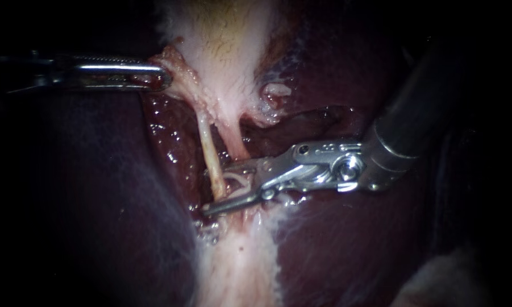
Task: Clipping first clip left tube
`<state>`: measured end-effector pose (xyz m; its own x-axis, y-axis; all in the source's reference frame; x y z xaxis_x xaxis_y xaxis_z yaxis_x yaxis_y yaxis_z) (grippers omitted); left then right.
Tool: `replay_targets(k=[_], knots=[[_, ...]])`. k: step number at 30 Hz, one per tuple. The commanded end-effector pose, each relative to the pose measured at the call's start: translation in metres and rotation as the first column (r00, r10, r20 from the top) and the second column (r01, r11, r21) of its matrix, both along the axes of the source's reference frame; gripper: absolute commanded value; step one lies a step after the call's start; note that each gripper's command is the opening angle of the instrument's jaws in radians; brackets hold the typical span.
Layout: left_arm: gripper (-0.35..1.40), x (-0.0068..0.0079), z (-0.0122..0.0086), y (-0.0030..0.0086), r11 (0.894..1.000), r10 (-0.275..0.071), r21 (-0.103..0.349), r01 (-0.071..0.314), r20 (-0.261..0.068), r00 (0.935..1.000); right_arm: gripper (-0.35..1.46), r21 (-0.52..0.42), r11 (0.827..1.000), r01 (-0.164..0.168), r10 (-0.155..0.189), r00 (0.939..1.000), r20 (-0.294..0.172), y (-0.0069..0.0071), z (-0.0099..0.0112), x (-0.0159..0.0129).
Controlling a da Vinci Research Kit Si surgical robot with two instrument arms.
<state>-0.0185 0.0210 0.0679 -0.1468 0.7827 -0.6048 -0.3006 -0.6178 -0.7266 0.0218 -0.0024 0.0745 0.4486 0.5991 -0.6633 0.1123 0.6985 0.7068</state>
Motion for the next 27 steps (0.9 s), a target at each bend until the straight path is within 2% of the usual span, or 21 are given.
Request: replay_targets(k=[1, 6, 12, 21, 27], knots=[[-0.35, 0.0, 0.0, 0.0, 1.0, 0.0, 0.0, 0.0, 0.0, 1.0, 0.5, 0.001, 1.0, 0.0, 0.0, 1.0, -0.005, 0.0, -0.0001, 0.0001], [-0.35, 0.0, 0.0, 0.0, 1.0, 0.0, 0.0, 0.0, 0.0, 1.0, 0.5, 0.014, 1.0, 0.008, -0.007, 0.9994, -0.033, -0.0004, -0.0005, 0.0005], [-0.35, 0.0, 0.0001, 0.0, 1.0, 0.0, 0.0, 0.0, 0.0, 1.0, 0.5, 0.034, 0.998, 0.046, -0.044, 0.9973, -0.058, -0.0016, -0.002, 0.0001], [-0.35, 0.0, 0.0002, 0.0001, 1.0, 0.001, 0.0, -0.001, 0.0, 1.0, 0.5, 0.064, 0.994, 0.088, -0.077, 0.9862, -0.146, -0.0029, -0.0065, -0.0002], [-0.35, 0.0001, 0.0003, 0.0002, 1.0, 0.001, 0.0, -0.001, 0.0, 1.0, 0.5, 0.081, 0.993, 0.091, -0.074, 0.9793, -0.188, -0.0035, -0.0096, 0.0002]])
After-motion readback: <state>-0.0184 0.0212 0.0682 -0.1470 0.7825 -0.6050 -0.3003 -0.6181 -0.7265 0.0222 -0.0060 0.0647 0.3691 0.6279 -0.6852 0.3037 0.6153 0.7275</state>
